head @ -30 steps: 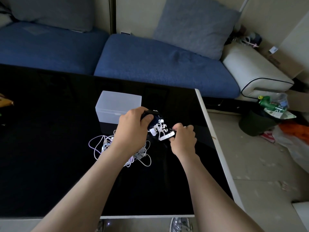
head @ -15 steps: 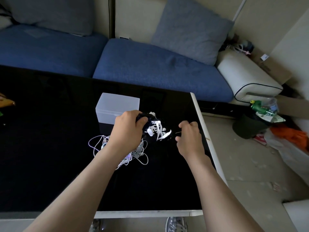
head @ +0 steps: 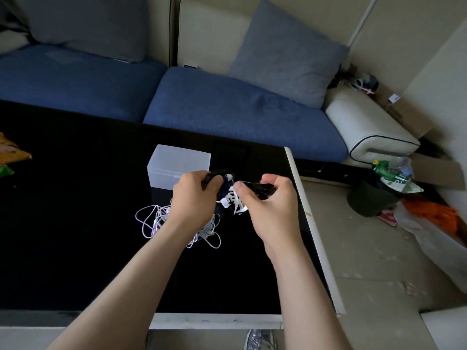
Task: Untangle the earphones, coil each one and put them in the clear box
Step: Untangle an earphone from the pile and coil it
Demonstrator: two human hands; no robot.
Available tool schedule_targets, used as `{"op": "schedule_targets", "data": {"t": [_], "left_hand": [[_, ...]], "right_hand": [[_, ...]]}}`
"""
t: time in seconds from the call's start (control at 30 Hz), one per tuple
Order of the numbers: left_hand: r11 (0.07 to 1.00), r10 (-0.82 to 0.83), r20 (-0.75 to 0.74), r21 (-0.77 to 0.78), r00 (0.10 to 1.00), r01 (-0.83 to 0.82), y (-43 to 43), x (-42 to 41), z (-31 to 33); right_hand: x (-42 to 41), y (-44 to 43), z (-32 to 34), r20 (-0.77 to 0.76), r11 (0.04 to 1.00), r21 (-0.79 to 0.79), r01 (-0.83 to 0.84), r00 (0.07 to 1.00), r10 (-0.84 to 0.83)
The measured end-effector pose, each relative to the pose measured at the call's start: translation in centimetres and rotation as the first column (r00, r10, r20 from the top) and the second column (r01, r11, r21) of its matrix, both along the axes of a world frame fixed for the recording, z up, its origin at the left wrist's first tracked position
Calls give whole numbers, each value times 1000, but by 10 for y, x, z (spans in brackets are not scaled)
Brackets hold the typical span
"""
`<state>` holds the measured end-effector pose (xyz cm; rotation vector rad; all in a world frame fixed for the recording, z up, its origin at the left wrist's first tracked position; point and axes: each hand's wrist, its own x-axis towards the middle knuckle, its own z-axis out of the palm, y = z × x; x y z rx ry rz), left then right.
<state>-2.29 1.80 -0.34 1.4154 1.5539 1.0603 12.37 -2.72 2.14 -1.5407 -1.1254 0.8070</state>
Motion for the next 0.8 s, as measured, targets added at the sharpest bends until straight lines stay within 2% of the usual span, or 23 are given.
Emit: {"op": "schedule_targets", "data": {"t": [0.1,0.17,0.27,0.4,0.53,0.7,0.8], "left_hand": [[1000,-15,27,3,1000,15,3,2,0],[999,-31,49,21,998,30,6,3,2],[995,-61,23,83,998,59,8,7,6],[989,-49,8,141,999,47,10,11,6],[990,-81,116,123,990,66,12,12,6],[990,-88,107,116,990,76,10,13,1],[992,-81,117,104,990,69,8,14,0]], "right_hand": [[-1,-2,1,44,997,36,68,997,-70],[-3,0,4,31,996,83,37,999,-39],[-1,4,10,-19,997,66,-38,999,39],[2,5,15,72,995,23,-100,993,98],[8,6,17,-48,985,81,-150,987,155],[8,3,18,-128,973,93,-209,967,220],[7,-1,21,-112,962,131,-240,961,254]]}}
